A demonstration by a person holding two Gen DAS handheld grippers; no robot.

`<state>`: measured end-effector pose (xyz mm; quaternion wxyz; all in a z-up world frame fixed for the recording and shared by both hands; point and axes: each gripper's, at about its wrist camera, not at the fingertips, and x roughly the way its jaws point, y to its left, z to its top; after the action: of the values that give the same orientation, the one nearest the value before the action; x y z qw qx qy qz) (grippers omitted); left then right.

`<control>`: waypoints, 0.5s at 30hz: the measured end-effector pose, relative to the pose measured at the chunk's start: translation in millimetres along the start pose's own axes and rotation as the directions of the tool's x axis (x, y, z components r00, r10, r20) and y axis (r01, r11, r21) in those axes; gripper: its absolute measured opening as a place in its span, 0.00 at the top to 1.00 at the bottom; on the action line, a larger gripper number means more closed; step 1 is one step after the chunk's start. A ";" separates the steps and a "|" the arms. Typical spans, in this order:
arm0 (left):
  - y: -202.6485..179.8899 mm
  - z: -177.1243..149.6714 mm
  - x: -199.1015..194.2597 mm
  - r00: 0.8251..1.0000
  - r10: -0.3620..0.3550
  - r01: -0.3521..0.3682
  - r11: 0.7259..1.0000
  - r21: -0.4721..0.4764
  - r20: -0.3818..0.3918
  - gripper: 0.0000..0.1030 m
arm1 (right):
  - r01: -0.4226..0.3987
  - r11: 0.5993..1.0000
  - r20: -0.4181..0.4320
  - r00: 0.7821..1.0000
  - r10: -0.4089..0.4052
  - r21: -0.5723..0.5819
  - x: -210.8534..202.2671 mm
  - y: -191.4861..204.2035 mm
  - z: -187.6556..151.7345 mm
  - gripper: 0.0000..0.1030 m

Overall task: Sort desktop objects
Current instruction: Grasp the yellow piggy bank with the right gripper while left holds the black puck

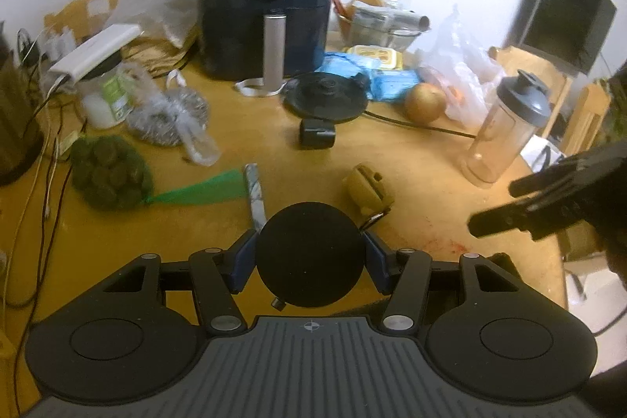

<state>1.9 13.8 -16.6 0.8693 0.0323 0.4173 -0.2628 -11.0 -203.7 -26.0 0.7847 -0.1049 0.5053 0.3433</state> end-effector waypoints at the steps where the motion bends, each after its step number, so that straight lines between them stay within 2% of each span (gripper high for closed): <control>1: 1.0 -1.6 -1.5 1.000 0.003 -0.003 1.000 -0.009 0.000 0.46 | -0.003 1.000 0.000 1.000 0.003 -0.014 2.4 1.8 3.8 0.00; 4: 4.4 -6.2 -5.9 1.000 0.010 -0.010 0.999 -0.041 0.002 0.46 | -0.036 0.999 0.000 0.999 0.036 -0.035 9.7 4.9 14.3 0.00; 6: 6.2 -8.6 -8.4 1.000 0.015 -0.015 0.998 -0.063 0.004 0.46 | -0.029 0.999 0.004 1.000 0.030 -0.038 15.7 5.5 20.9 0.00; 13: 9.9 -14.8 -16.8 0.999 0.038 -0.037 0.992 -0.120 0.009 0.46 | 0.077 0.992 0.043 0.996 -0.073 -0.103 45.0 7.6 39.2 0.00; 15: 10.4 -16.2 -18.2 0.999 0.044 -0.043 0.990 -0.132 0.009 0.46 | 0.069 0.992 0.046 0.997 -0.065 -0.110 54.4 5.9 41.8 0.00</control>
<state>-13.9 35.0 -15.3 0.8775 -0.0175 0.4278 -0.2159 29.2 -154.4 -52.5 0.7993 -0.1580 0.4649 0.3464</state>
